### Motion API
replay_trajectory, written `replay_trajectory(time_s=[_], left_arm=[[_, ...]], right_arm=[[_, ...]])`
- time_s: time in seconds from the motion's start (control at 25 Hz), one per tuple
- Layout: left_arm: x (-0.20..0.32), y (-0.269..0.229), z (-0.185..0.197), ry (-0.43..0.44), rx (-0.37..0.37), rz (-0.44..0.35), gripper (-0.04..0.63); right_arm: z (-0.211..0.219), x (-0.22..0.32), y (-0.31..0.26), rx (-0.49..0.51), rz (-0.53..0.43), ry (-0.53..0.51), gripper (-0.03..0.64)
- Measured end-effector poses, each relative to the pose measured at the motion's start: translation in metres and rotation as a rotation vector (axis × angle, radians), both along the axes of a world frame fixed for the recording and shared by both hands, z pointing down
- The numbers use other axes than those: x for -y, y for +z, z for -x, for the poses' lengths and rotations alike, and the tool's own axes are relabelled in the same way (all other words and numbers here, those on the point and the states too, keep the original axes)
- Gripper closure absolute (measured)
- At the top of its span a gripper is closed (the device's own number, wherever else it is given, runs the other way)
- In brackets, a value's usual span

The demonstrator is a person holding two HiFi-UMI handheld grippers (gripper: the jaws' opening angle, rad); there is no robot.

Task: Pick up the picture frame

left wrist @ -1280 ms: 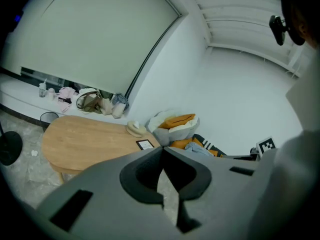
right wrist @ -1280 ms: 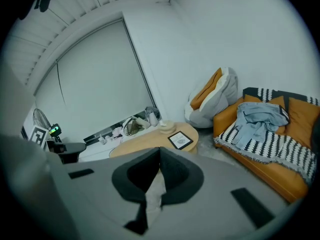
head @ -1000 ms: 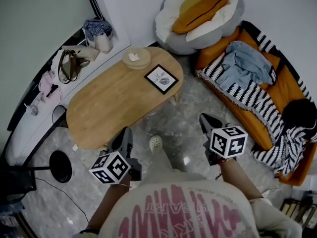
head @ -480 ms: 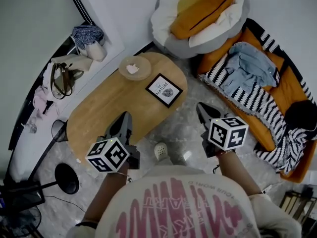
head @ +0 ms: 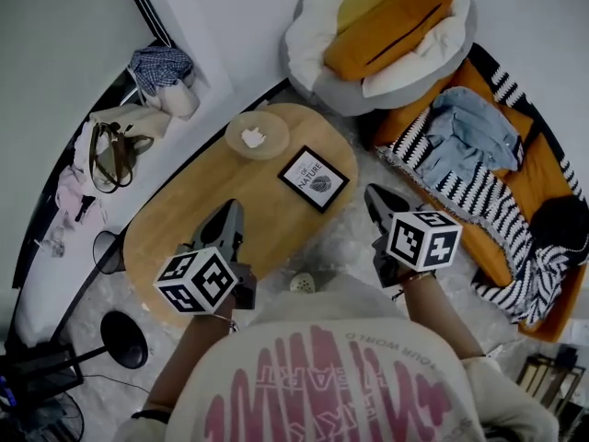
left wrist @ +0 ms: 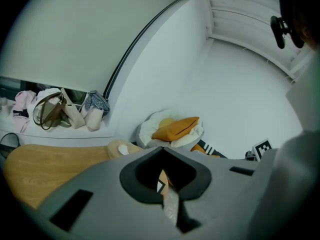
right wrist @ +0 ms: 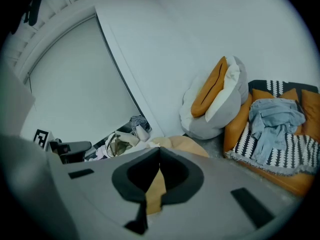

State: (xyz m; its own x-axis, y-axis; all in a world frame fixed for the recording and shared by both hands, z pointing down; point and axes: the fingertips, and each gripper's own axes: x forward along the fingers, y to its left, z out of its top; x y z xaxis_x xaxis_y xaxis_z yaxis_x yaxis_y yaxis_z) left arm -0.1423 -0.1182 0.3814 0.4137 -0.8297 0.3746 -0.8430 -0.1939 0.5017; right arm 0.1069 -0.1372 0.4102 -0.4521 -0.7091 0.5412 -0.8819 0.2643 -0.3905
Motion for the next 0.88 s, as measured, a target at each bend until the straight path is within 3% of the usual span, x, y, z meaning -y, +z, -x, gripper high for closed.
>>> replay_trajectory(time_s=[0.36, 0.72, 0.88], left_arm=[[0.003, 0.053, 0.0, -0.006, 0.002, 0.108, 0.592], [0.024, 0.116, -0.032, -0.025, 0.033, 0.244, 0.592], [0.047, 0.137, -0.057, -0.082, 0.001, 0.325, 0.592]], right_arm=[[0.005, 0.02, 0.044, 0.152, 0.083, 0.076, 0.612], [0.002, 0.066, 0.125, 0.175, 0.286, 0.019, 0.612], [-0.003, 0.095, 0.157, 0.208, 0.4, -0.019, 0.612]])
